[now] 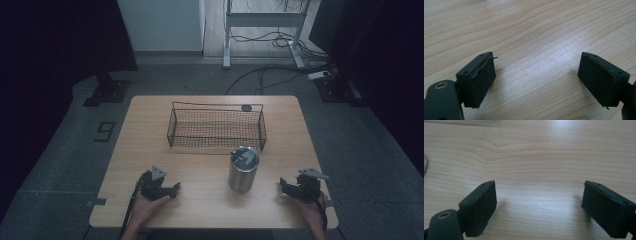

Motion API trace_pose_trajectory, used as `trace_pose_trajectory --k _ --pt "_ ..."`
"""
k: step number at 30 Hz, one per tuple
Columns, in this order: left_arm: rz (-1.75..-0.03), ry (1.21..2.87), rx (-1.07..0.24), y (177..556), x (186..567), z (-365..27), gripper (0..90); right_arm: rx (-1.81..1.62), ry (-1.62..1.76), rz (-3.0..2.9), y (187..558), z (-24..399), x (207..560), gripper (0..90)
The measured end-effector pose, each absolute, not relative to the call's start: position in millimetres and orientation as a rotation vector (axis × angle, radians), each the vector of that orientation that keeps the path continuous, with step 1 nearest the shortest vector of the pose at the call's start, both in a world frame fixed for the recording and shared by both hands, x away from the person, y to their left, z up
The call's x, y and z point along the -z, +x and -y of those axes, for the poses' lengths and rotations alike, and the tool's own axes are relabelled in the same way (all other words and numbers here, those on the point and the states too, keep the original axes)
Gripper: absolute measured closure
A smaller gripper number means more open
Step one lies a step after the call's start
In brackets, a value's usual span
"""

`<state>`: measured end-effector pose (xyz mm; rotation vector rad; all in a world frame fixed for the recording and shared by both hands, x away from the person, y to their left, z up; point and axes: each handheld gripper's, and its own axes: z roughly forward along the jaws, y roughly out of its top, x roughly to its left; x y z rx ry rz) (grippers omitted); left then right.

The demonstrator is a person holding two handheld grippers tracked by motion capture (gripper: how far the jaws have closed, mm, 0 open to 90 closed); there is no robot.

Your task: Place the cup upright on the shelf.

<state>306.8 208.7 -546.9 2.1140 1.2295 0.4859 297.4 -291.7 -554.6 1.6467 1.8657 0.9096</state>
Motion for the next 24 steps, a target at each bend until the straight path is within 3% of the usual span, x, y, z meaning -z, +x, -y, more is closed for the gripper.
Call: trace_pose_trajectory --k 24 --pt "-1.216 2.119 -0.477 306 547 -206 14.2 -1.126 1.468 -1.828 273 270 508 11.6"
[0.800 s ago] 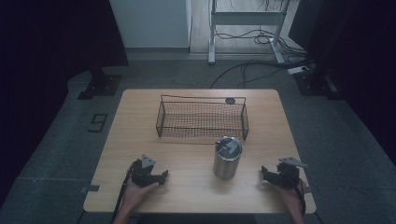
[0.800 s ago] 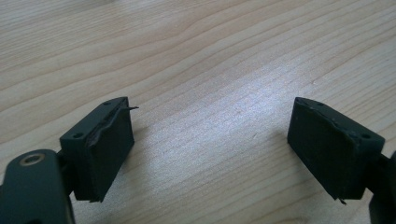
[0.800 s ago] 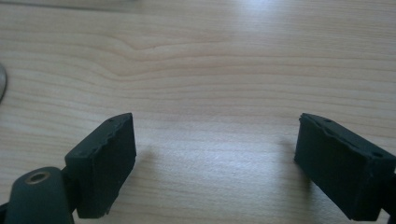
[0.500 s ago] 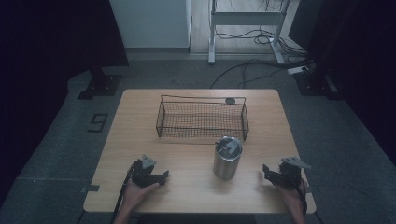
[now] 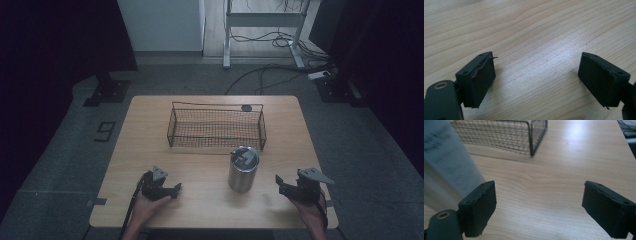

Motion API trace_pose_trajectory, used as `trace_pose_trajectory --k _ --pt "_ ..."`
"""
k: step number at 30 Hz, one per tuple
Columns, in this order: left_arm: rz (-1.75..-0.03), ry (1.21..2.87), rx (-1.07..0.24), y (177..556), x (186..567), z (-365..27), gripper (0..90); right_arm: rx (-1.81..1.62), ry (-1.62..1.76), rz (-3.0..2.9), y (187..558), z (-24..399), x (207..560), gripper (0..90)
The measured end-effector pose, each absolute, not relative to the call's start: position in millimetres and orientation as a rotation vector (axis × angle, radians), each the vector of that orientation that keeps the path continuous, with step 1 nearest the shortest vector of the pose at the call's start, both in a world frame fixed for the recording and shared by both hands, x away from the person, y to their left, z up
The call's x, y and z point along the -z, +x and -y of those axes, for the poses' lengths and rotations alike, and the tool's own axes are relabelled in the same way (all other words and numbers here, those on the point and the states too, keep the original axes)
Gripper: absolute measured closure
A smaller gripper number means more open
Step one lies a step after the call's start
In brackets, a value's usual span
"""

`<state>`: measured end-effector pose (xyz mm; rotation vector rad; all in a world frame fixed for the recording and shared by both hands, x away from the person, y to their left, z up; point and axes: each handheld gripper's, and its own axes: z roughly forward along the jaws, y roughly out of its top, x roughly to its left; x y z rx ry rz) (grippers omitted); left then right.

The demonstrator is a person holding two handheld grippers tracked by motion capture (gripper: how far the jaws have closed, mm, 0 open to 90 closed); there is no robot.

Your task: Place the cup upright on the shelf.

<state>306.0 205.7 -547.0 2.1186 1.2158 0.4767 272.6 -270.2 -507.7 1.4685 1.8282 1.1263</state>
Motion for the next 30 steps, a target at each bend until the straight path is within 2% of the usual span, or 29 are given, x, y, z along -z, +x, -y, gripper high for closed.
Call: trace_pose_trajectory --k 15,22,30 --pt "-1.216 2.119 -0.476 306 547 -205 13.8 -1.278 1.363 -1.884 253 249 475 4.2" --pt "-1.216 2.119 -0.476 306 547 -205 13.7 -1.327 1.308 -1.926 250 234 469 0.2" --pt "-1.216 2.119 -0.476 306 547 -205 13.7 -1.338 1.248 -1.963 253 214 465 0.0"
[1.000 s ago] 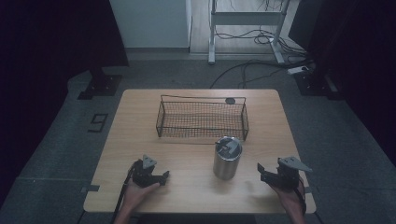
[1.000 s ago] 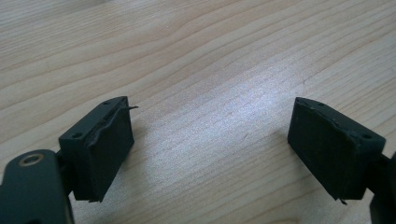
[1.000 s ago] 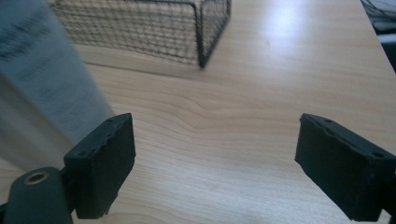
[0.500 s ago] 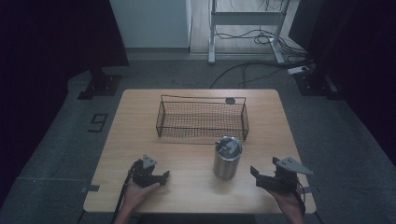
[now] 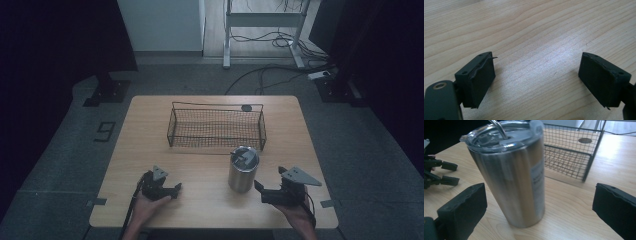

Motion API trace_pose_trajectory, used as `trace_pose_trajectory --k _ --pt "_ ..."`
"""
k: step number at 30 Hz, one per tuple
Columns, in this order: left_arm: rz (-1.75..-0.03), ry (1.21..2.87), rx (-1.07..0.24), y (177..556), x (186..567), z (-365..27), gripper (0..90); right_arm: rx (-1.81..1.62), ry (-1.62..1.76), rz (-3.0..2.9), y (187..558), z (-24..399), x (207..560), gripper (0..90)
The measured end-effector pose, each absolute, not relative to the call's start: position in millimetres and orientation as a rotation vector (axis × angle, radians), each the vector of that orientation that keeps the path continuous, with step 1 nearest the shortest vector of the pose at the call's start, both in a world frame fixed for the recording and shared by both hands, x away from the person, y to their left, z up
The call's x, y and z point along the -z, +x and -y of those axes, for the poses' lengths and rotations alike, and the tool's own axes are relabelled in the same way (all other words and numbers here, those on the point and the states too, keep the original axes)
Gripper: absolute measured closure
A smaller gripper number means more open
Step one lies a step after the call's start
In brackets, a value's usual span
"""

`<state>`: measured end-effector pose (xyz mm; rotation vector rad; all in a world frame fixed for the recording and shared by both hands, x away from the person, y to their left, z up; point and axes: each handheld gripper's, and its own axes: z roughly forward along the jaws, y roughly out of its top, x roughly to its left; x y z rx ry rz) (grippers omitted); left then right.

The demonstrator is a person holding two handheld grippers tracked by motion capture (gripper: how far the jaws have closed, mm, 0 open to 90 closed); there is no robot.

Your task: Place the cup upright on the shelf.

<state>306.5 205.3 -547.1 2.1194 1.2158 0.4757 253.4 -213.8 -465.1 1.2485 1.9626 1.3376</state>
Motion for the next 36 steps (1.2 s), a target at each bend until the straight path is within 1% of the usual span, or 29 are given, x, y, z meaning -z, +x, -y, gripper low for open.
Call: trace_pose_trajectory --k 16,23,28,34,36 --pt "-1.216 2.119 -0.476 306 547 -205 13.7 -1.365 1.187 -1.997 268 183 462 0.0" --pt "-1.215 2.119 -0.476 306 547 -205 13.8 -1.335 1.165 -2.011 280 166 462 0.0" --pt "-1.216 2.119 -0.475 306 547 -205 13.7 -1.305 1.161 -2.028 293 154 467 0.0" --pt "-1.215 2.119 -0.476 306 547 -205 13.7 -1.291 1.164 -2.030 301 149 472 0.0" --pt "-1.215 2.119 -0.475 306 547 -205 13.8 -1.279 1.158 -2.024 303 147 474 1.4"
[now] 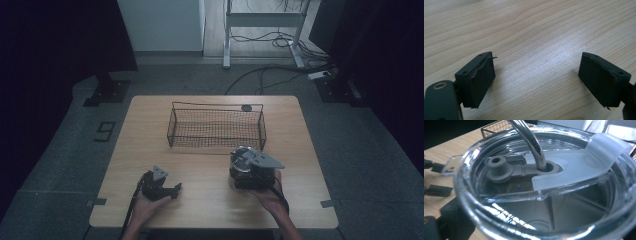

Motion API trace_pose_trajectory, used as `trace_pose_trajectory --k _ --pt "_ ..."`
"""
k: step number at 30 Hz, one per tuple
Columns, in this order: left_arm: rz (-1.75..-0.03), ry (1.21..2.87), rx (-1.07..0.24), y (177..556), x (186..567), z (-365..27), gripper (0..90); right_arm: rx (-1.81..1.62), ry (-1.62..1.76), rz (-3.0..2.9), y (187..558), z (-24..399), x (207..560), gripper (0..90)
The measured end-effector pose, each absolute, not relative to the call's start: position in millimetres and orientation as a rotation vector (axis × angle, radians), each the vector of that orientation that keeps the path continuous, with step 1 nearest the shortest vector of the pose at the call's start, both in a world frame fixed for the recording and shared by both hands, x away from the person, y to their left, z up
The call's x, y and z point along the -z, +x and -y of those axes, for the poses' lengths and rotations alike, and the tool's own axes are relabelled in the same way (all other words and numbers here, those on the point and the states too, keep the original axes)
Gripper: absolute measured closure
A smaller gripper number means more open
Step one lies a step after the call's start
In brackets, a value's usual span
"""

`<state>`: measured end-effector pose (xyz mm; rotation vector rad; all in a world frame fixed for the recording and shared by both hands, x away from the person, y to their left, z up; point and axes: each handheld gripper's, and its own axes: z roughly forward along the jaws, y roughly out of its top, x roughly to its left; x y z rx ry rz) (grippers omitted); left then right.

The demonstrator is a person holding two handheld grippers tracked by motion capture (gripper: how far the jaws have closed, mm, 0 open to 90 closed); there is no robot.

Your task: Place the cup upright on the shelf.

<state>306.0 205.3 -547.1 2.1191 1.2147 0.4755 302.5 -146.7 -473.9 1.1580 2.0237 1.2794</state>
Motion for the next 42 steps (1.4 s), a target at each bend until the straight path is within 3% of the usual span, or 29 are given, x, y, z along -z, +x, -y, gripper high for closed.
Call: trace_pose_trajectory --k 24,42 --pt "-1.211 2.120 -0.473 305 547 -205 13.8 -1.255 1.133 -2.009 304 151 472 3.7" --pt "-1.209 2.122 -0.472 305 547 -206 13.7 -1.337 1.085 -1.972 308 156 428 3.8"
